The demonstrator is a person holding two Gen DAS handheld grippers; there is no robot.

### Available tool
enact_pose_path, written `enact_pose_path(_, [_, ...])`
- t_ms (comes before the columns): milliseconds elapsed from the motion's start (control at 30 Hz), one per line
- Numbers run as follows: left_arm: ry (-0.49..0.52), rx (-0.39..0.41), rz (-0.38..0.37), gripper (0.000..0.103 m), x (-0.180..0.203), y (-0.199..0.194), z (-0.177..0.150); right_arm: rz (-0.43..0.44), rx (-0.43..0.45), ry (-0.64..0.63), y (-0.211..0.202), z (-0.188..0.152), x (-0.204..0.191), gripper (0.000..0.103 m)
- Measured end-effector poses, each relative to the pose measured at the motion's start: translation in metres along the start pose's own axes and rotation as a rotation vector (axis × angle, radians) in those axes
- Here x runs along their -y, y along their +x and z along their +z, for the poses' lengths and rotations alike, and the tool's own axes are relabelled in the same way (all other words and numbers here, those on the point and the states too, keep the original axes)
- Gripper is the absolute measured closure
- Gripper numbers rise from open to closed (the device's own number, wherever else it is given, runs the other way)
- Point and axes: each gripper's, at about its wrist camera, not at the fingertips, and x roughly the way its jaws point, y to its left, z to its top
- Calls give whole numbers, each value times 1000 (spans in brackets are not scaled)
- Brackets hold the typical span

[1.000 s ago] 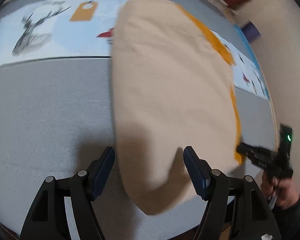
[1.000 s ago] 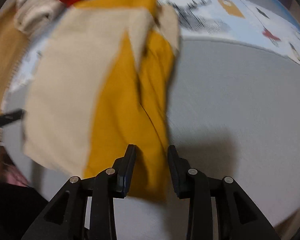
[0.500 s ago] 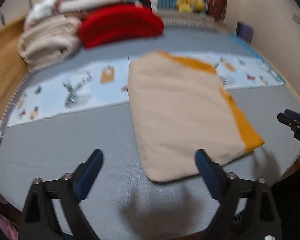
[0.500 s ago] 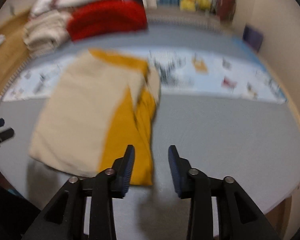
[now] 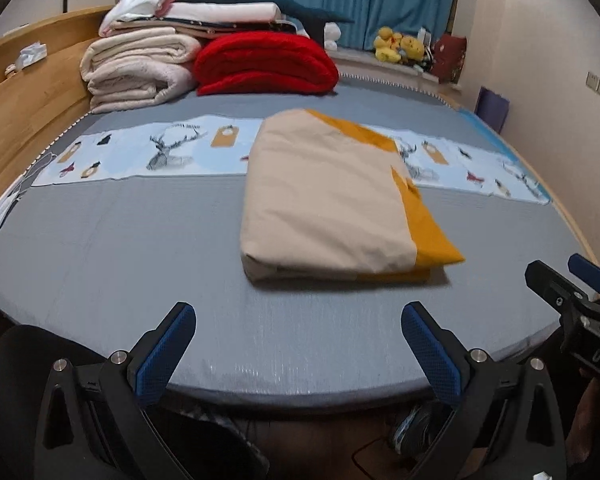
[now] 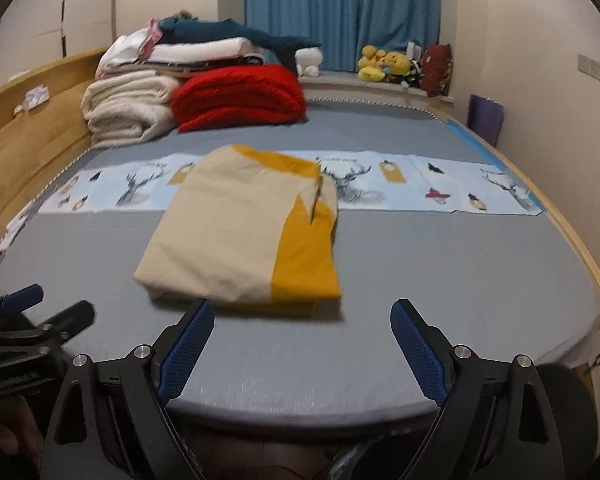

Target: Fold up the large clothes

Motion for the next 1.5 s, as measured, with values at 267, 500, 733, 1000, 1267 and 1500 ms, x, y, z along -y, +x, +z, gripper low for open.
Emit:
enact_pose_path(267, [-23, -32, -10, 1, -3, 14, -3, 21, -33, -48, 17, -10, -18, 13])
enact_pose_path(500, [-18, -20, -9, 1, -5, 15, -3, 30, -54, -56, 31, -10, -25, 13])
enact_pose_path(733, [-21, -25, -14, 1, -6, 19, -1, 38, -66, -52, 41, -8, -28, 13])
enact_pose_path(1000, [-14, -28, -23, 1, -4, 21, 1, 34, -73, -45, 47, -7, -24, 13])
enact_pose_path(1267, [-6, -19, -29, 1, -2, 21, 0, 36, -73, -44, 48, -7, -23, 13])
enact_pose_path(1500, [-8, -20, -30, 1, -2, 21, -1, 36, -74, -43, 47, -8, -23, 13])
